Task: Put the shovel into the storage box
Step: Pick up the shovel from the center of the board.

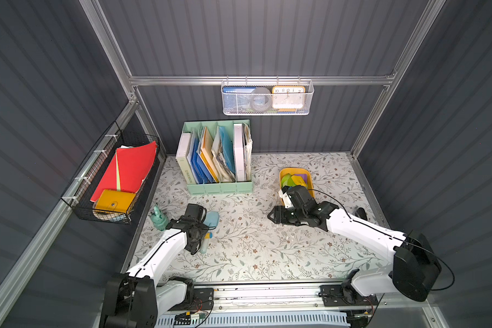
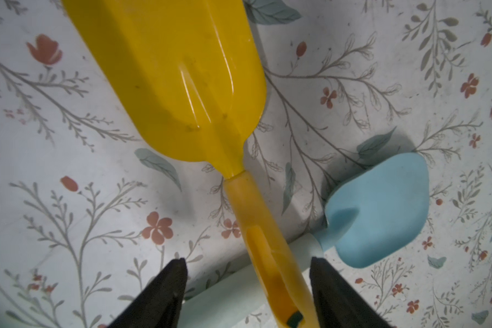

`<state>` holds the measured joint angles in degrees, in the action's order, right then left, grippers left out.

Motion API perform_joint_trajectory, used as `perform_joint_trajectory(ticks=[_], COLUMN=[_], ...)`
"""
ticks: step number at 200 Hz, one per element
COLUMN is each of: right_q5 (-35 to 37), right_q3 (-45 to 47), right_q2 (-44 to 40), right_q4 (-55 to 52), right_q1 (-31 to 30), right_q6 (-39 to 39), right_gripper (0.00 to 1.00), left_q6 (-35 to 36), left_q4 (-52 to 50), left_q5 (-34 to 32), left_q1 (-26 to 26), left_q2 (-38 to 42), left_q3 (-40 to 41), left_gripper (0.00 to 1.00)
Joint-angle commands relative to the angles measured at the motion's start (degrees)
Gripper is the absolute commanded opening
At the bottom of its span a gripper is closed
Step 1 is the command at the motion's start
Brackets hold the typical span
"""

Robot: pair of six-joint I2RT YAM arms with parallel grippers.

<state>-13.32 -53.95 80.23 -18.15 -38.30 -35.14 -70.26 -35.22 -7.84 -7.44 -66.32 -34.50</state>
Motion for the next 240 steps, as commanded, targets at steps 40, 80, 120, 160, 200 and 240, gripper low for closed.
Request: perform_joint_trajectory(ticks=[40,80,120,160,200,240], right_q5=[0.2,0.6,0.6,0.6,0.6,0.2], right_q3=[1.3,1.7,1.9,2.0,2.1,2.2], right_q2=[-0.6,-0.9,-1.0,-1.0,-1.0,-1.3], right_q4=[0.5,0.5,0.6,0.8,1.7,2.7], right_q1=[-0.2,-0.2,-0.3,-0.2,-0.2,-0.2], right_q6=[-0.6,-1.0,-1.2,-1.4,-1.7,-2.0], right_gripper=[0.58,0.58,0.58,0.58,0.58,0.57], left_q6=[2.2,2.6,3.3,4.3,9.4,12.0], left_q4=[4.8,6.7,6.7,4.6,3.5,5.5], left_q5=[0.9,0.9,0.9,1.8,2.8,9.1], left_q1=[1.6,2.2,2.5,2.5,2.4,2.3], left_q2=[-3.6,-4.4,-3.8,0.3,4.5,7.2], left_q3=[1.8,3.1,3.6,3.3,1.5,0.8], left_gripper=[0.67,0.55,0.41,0.32,0.22,0.18])
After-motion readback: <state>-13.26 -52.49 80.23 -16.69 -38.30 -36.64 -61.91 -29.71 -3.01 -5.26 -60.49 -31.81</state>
